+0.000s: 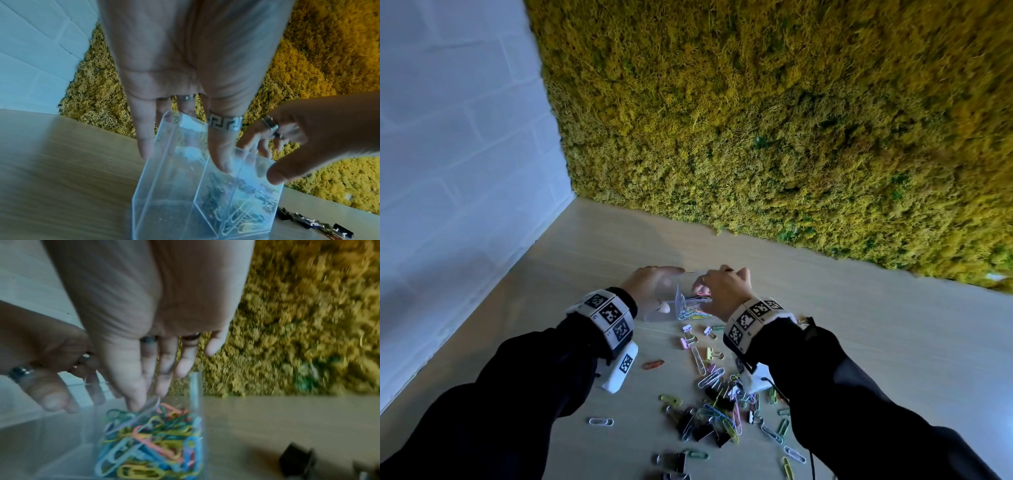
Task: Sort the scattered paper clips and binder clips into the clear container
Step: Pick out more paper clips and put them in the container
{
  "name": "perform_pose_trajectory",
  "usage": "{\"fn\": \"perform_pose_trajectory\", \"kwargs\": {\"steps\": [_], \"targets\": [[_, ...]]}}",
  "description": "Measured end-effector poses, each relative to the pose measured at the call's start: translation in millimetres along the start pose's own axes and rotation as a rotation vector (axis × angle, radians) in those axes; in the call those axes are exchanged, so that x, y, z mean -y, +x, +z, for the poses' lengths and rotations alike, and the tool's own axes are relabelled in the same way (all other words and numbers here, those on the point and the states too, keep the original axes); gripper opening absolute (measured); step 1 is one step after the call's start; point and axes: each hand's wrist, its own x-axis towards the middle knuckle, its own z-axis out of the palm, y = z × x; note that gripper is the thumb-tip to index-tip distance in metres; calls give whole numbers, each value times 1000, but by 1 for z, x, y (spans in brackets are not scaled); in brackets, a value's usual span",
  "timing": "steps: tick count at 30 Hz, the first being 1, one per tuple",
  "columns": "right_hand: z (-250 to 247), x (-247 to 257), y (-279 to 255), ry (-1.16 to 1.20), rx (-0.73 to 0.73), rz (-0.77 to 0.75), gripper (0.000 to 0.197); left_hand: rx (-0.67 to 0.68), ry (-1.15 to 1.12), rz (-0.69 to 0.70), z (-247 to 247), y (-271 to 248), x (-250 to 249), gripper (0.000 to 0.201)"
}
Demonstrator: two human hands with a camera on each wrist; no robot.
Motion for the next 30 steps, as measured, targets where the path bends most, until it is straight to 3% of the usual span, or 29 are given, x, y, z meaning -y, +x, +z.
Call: {"fn": "perform_pose_trajectory", "kwargs": {"steps": [2,4,8,10,13,15,16,18,20,21,24,27,30], "targets": [[0,-1,-3,-159,-24,-8,26,-6,11,0,1,0,1,72],[6,2,-4,-235,49,-43,25,17,29,14,0,-1,-3,74],[11,4,-7,46,112,9,34,57,38,13,-1,-3,-3,79],[10,1,-17,205,-32,37,35,54,34,32,-2,-5,6,84],[10,-2,-43,282,-314,-12,49,-187,30,139,-4,-21,24,79],[16,0,-62,336,-255,-89,45,-349,20,187,-5,-40,35,51],[23,2,-69,377,-129,-129,34,-307,11,169,-4,-52,42,38],[36,9,-79,406,150,-228,22,1,28,69,4,-74,54,33],[48,20,-87,360,275,-256,24,339,139,-52,18,-91,62,27],[51,26,-89,304,297,-239,31,429,195,-102,27,-98,65,23],[60,41,-94,84,314,-225,49,425,153,-183,50,-105,66,34],[63,43,-97,38,262,-223,38,366,30,-142,56,-101,56,42],[60,36,-104,62,260,-196,33,365,82,-39,62,-95,37,38]]}}
